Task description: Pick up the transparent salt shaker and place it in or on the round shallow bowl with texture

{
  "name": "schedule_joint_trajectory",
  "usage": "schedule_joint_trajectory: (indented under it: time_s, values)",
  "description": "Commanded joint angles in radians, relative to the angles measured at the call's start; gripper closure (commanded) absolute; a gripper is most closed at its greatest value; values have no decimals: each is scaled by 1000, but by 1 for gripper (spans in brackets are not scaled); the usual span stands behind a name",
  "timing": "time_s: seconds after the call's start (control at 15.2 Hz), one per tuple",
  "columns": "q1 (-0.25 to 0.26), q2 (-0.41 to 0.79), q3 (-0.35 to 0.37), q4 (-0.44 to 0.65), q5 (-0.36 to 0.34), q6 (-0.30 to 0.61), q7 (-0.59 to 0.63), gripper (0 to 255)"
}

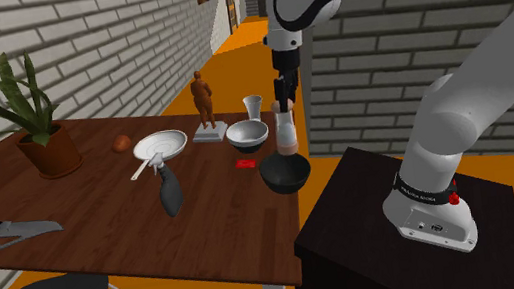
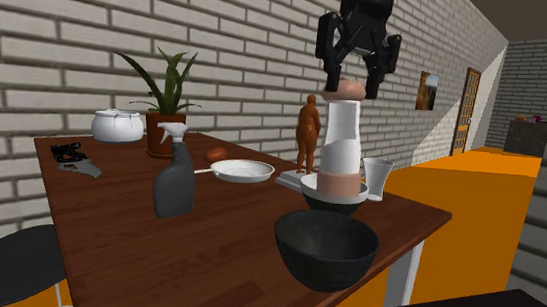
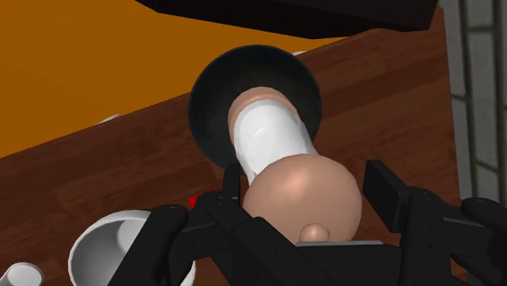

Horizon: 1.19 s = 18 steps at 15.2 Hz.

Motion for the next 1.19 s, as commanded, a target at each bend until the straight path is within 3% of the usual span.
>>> schedule_joint_trajectory:
  time_s: [0.0,0.79,1.12]
  values:
    - [1,10,2,-23,2,34,-1,255]
    - [5,98,5,-126,12,224,-15,255]
    - [5,98,5,-126,12,224,-15,255]
